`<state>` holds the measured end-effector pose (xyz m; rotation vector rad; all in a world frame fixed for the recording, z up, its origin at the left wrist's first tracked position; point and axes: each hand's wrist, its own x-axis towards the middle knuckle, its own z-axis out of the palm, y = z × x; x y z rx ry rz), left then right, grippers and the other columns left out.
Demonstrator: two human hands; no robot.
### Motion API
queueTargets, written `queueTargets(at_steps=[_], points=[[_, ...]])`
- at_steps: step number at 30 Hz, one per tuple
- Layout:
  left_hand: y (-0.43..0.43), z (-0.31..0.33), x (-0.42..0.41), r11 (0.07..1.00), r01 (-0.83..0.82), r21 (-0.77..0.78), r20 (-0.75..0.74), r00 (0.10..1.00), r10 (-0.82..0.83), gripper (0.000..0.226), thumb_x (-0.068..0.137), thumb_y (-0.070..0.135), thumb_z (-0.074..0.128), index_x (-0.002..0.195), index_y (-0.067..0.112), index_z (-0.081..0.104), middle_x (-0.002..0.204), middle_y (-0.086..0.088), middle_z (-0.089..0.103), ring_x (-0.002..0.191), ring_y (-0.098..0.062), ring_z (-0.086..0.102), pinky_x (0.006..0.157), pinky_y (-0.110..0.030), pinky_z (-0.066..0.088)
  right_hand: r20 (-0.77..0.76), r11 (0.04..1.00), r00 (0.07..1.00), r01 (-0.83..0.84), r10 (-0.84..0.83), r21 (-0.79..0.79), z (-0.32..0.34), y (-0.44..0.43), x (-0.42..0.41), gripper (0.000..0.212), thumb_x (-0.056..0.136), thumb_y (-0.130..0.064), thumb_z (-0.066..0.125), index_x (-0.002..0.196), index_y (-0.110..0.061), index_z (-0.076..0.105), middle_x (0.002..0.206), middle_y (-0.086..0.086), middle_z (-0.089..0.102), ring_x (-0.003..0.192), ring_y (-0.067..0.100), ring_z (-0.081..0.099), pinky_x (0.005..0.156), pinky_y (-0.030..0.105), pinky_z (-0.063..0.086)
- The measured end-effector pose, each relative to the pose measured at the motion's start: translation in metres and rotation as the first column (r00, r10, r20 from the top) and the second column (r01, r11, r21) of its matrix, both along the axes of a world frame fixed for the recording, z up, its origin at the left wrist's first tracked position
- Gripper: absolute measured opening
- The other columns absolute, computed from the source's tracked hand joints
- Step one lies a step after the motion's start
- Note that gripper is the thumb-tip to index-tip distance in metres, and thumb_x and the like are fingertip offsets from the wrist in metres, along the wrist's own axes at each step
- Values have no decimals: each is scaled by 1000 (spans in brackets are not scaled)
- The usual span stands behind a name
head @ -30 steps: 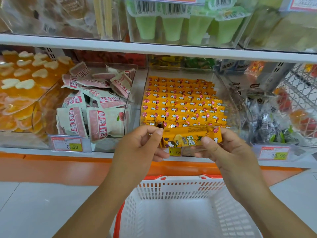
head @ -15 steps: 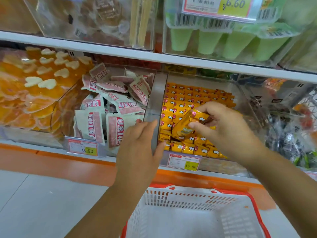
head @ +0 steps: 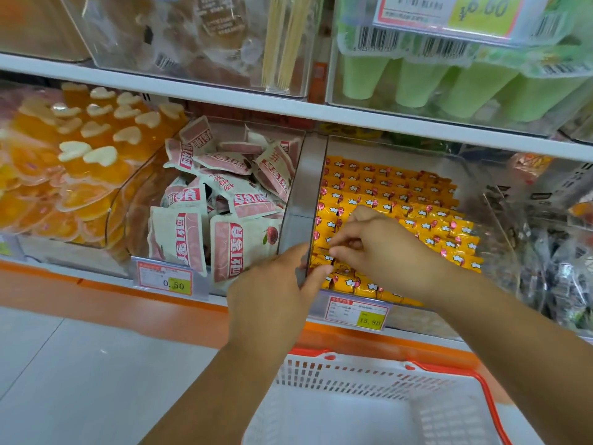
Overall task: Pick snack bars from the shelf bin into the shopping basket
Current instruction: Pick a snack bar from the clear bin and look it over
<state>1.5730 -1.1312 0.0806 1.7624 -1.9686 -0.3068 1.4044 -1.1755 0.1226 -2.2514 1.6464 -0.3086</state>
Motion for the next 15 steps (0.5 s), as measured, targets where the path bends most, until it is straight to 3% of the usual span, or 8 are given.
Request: queueTargets(at_steps=[3,5,7,11,13,15], points=[[1,3,-4,996,9,91,-58,998,-4,47,91,64,45,132,41,52,105,10,72,93,-11,66,74,-32,56,-81,999,996,-48,49,14,-1,-1,13,31,93,-36,63,119,-21,67,111,0,52,100,16,52,86,32,45],[1,4,-5,993,2,120,-106,994,10,48,91,60,52,134,40,51,111,11,70,99,-11,65,78,-31,55,-214,997,975,-69,61,-29,-3,-3,18,28,98,-34,55,118,-19,67,111,2,54,100,20,53,83,33,45],[2,5,-5,992,2,124,-140,990,15,47,91,58,55,134,39,51,112,12,69,99,-10,65,78,-30,55,-244,991,968,-85,58,-101,-2,-2,18,26,102,-29,46,113,-16,65,109,4,56,98,22,55,81,35,46],[4,5,-5,995,23,102,-161,987,-6,47,92,54,56,136,38,48,112,13,69,98,-10,66,77,-28,53,129,970,992,17,15,-241,2,12,10,15,101,-28,51,104,-22,64,87,-6,62,77,12,55,66,31,43],[6,6,-3,994,48,100,-205,978,-27,61,91,53,58,145,39,33,125,14,65,101,-10,66,82,-30,54,265,931,964,75,24,-357,2,29,2,15,98,-25,57,106,-24,69,94,-9,68,84,5,60,73,24,49],[9,9,-1,994,92,64,-259,963,-73,71,90,52,61,147,44,21,134,16,54,97,-9,65,80,-30,56,477,905,879,195,10,-378,4,53,-7,16,97,-24,59,106,-30,70,99,-15,70,93,4,64,78,21,52]])
